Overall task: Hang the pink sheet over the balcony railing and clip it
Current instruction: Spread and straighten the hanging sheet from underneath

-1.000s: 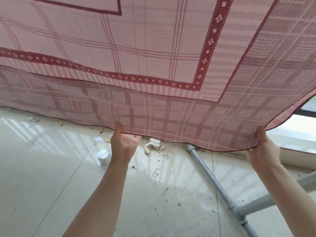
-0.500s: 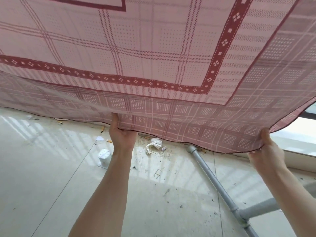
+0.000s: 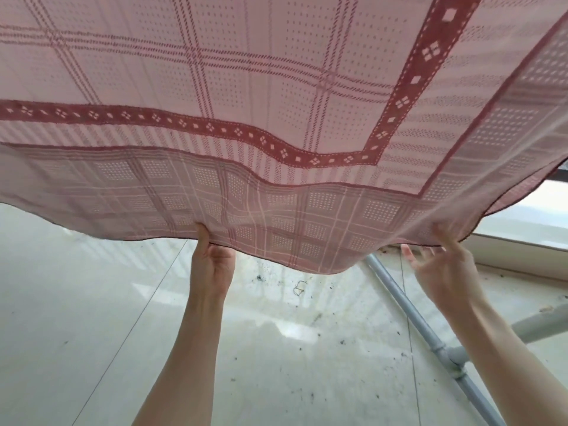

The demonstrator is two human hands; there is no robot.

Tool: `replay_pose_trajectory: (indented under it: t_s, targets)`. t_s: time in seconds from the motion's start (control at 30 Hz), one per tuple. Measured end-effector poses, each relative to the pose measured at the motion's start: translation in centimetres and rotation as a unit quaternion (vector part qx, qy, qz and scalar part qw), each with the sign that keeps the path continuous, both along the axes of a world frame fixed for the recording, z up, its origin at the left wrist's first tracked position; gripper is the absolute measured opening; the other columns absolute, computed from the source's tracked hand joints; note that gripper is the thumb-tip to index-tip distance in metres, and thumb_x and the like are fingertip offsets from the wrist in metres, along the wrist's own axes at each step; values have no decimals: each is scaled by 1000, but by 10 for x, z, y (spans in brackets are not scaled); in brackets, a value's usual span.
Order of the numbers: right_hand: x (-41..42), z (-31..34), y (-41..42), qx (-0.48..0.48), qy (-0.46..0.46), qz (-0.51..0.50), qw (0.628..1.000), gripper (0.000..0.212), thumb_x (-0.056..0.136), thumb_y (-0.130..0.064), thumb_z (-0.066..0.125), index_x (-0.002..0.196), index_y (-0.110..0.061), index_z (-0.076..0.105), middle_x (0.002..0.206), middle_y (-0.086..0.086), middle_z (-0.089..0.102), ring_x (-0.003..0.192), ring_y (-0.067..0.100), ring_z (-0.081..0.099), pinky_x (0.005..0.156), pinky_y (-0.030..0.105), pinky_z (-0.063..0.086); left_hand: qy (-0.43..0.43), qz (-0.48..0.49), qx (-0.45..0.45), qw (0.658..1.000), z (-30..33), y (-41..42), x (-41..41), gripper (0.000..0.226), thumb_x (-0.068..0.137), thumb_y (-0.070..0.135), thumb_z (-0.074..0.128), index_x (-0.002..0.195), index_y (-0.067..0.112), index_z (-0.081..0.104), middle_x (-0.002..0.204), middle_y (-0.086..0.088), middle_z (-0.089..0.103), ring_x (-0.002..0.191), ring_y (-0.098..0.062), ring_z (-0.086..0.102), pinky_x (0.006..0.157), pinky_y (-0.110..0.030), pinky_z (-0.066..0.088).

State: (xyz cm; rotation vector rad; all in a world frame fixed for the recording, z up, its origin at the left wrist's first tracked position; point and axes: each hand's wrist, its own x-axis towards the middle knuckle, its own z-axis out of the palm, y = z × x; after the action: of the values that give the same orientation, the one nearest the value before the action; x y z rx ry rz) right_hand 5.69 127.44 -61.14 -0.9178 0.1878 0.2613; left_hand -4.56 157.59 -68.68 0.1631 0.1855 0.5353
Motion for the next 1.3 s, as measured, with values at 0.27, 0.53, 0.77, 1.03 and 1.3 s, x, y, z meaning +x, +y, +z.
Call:
replay_pose_trajectory:
  t_s: [0.27,0.53,0.77,1.03,1.3]
  targets:
    - [6,-12,-23,70,25,-60,995,54,45,-18,84,96,-12,67,105,-4,71,100,11,67,108,35,36,23,34,7,999,6,10,-12,30,62,21,79,90,12,73,99,5,71,101,-1,61,100,-6,32]
    - [1,-24,-46,83,45,-102,990,97,12,-18,96,101,-8,60,91,-2,74,97,13,66,90,33,47,81,35,-15,996,12,-11,-22,37,84,28,51,118,15,55,120,5,63,111,-5,58,70,4,35]
    - [-15,-25,-53,111,41,-138,983,108,1,-19,96,102,-6,58,91,0,75,100,16,63,89,37,43,103,3,2,995,18,-22,-30,31,93,28,44,120,17,53,122,7,60,116,-4,53,75,2,30]
    - [-51,-18,-37,96,61,-52,992,50,79,-46,65,120,-20,53,119,-6,60,123,14,47,105,37,35,44,-27,136,989,29,-69,-33,37,89,41,48,118,21,62,128,4,57,130,-18,43,113,-42,24]
    - [-68,-25,-23,105,61,59,991,63,76,-15,66,135,-20,44,129,-4,60,127,13,47,104,39,36,-3,-89,91,992,29,-119,-32,41,94,42,39,129,26,52,135,4,51,131,-19,42,109,-47,29]
